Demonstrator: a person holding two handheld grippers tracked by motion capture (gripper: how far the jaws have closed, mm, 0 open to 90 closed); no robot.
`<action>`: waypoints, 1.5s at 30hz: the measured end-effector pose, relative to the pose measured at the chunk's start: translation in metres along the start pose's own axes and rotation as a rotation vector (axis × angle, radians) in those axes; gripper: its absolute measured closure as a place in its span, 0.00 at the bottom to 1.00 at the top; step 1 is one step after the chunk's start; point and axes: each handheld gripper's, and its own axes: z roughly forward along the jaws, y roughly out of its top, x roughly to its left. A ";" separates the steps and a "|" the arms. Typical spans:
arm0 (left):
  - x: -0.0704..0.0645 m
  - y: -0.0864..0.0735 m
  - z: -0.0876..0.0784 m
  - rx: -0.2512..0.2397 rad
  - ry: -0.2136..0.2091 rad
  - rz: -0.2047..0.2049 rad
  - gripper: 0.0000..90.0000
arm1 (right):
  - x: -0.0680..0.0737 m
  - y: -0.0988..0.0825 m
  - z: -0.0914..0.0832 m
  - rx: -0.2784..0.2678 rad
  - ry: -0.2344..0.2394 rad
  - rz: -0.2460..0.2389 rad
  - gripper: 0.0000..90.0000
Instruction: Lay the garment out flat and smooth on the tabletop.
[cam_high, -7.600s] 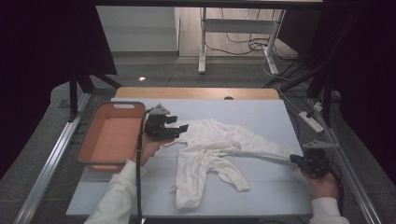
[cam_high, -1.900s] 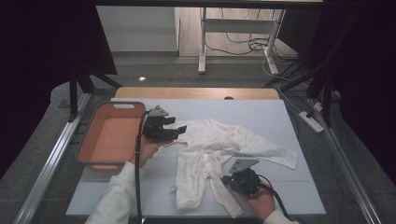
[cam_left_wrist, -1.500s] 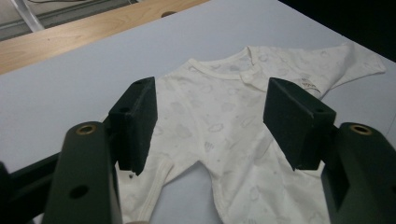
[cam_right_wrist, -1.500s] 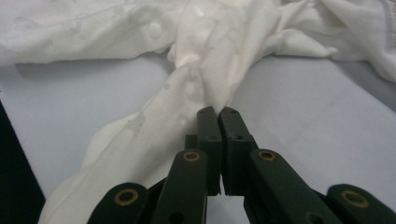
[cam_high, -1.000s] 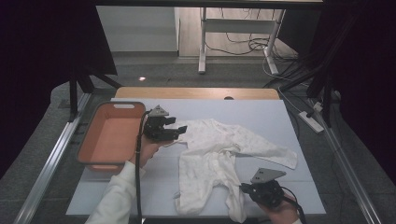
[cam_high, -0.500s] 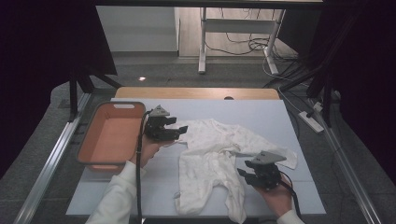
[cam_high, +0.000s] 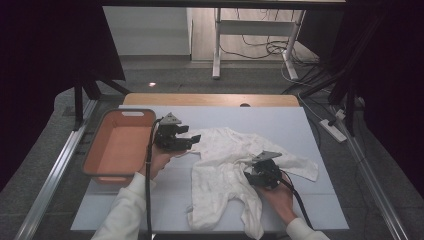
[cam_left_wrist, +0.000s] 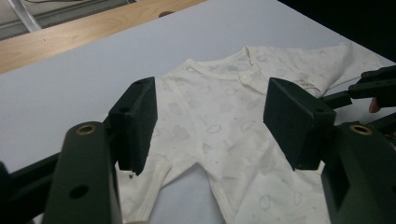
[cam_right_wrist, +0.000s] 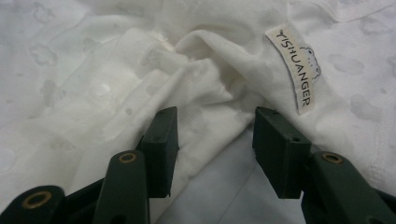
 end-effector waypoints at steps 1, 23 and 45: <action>0.000 0.000 0.000 -0.001 0.000 0.001 0.39 | -0.001 -0.001 0.000 0.002 0.009 0.007 0.57; 0.001 -0.001 -0.002 -0.001 0.003 0.001 0.39 | -0.017 -0.020 -0.037 0.010 0.020 -0.026 0.97; 0.001 0.000 -0.001 0.001 0.004 0.001 0.39 | -0.007 -0.043 -0.085 -0.091 0.009 -0.022 0.70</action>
